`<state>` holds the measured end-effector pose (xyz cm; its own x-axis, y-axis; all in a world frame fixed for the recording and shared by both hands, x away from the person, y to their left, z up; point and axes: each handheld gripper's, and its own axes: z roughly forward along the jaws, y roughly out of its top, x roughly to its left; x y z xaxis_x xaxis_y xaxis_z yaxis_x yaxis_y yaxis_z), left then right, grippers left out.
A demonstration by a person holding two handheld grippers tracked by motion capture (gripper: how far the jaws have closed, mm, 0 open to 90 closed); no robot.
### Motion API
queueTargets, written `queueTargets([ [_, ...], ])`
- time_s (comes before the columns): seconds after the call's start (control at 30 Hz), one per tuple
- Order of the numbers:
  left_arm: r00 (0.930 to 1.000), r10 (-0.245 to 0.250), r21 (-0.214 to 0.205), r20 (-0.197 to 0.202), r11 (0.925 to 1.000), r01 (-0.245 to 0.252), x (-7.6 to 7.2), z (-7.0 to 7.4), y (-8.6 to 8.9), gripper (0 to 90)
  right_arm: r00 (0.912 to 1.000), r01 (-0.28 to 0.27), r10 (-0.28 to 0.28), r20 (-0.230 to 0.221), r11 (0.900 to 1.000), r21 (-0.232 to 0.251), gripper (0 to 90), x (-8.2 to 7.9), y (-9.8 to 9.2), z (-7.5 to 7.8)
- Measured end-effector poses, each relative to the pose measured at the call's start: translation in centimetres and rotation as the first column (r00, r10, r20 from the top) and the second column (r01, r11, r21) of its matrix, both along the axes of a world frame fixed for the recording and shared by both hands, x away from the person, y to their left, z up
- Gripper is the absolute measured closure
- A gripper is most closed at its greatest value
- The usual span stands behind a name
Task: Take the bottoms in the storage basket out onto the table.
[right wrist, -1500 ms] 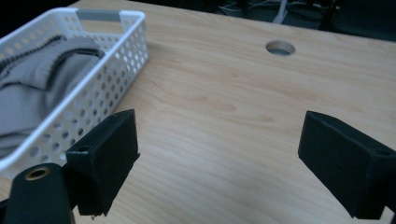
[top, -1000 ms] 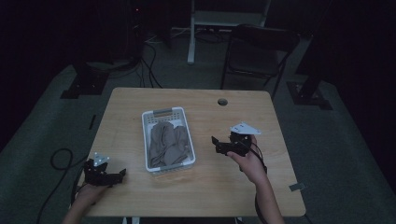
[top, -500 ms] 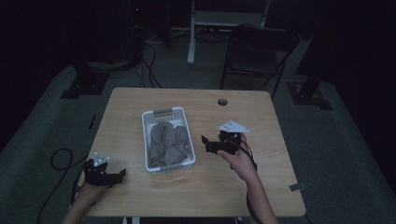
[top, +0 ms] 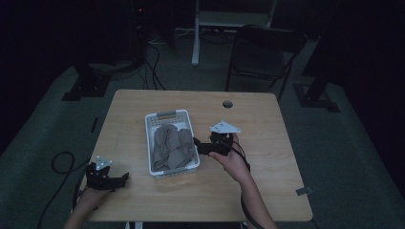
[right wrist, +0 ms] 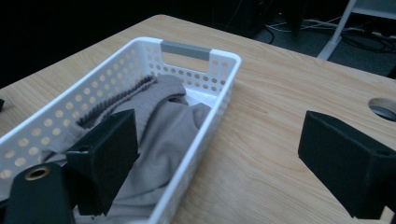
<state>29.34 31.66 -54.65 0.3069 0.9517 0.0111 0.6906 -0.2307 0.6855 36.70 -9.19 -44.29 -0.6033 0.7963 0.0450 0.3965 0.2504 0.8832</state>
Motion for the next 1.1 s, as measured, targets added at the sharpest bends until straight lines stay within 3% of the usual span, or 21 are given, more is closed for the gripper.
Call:
queueTargets([
  [0.73, 1.0000, -0.002, 0.002, 0.000, 1.0000, 0.002, 0.0, 0.0, 0.0, 0.4, 0.9979, -0.064, 0.064, -0.002, 0.9979, 0.003, 11.7, 1.2, 5.4, -0.2],
  [1.1, 1.0000, 0.000, -0.001, 0.000, 1.0000, 0.000, 0.0, 0.0, 0.0, 0.4, 0.9974, -0.072, 0.072, -0.005, 0.9974, 0.000, 11.6, 2.2, 7.5, -0.1],
])
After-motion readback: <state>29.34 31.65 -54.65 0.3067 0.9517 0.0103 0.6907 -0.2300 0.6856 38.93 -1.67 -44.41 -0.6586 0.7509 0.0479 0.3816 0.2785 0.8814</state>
